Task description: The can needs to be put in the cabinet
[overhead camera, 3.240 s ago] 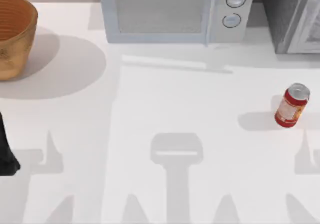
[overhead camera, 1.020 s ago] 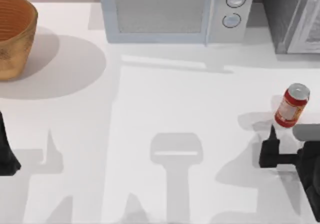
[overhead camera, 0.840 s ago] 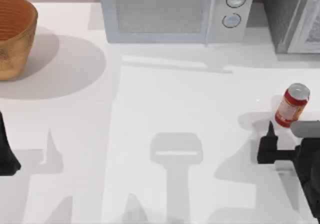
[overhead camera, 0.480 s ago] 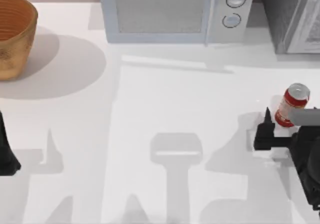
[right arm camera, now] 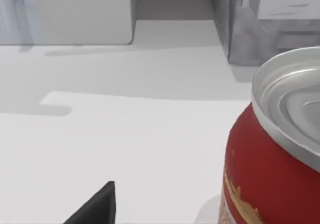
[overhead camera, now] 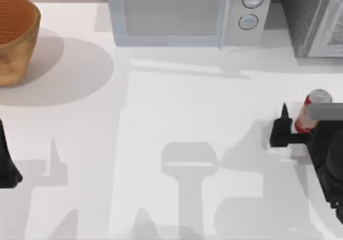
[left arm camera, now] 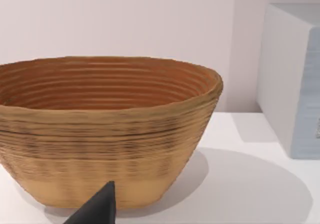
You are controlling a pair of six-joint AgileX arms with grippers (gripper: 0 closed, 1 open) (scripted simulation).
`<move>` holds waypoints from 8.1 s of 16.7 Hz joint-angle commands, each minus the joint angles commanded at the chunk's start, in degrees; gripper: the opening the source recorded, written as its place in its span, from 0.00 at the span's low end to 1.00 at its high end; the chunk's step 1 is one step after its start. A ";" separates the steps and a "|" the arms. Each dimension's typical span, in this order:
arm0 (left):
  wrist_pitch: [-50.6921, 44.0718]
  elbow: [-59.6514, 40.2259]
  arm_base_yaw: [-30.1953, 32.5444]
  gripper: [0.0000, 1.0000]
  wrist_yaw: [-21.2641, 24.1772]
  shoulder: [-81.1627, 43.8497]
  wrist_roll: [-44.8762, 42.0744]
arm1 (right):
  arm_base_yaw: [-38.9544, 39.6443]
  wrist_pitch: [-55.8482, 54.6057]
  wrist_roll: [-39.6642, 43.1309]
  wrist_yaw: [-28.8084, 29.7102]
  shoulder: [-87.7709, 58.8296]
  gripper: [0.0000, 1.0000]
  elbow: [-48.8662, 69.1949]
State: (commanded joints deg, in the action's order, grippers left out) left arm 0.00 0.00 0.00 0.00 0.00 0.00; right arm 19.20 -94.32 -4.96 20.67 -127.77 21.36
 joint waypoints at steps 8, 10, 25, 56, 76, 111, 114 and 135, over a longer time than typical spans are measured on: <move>0.00 0.00 0.00 1.00 0.00 0.00 0.00 | -0.98 1.72 0.22 -0.95 -0.20 1.00 2.01; 0.00 0.00 0.00 1.00 0.00 0.00 0.00 | -0.98 1.72 0.22 -0.95 -0.20 1.00 2.01; 0.00 0.00 0.00 1.00 0.00 0.00 0.00 | -0.98 1.72 0.22 -0.95 -0.20 0.00 2.01; 0.00 0.00 0.00 1.00 0.00 0.00 0.00 | -0.78 46.60 0.03 -1.47 39.53 0.00 7.03; 0.00 0.00 0.00 1.00 0.00 0.00 0.00 | -3.80 62.63 0.98 -6.11 62.72 0.00 1.88; 0.00 0.00 0.00 1.00 0.00 0.00 0.00 | -18.39 95.87 4.99 -19.88 122.69 0.00 -15.81; 0.00 0.00 0.00 1.00 0.00 0.00 0.00 | -17.54 98.22 5.00 -18.87 115.83 0.00 -6.76; 0.00 0.00 0.00 1.00 0.00 0.00 0.00 | -11.21 112.58 4.00 -12.20 70.33 0.00 53.53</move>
State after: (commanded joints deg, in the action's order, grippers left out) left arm 0.00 0.00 0.00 0.00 0.00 0.00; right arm 7.99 18.26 -0.96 8.47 -57.44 74.89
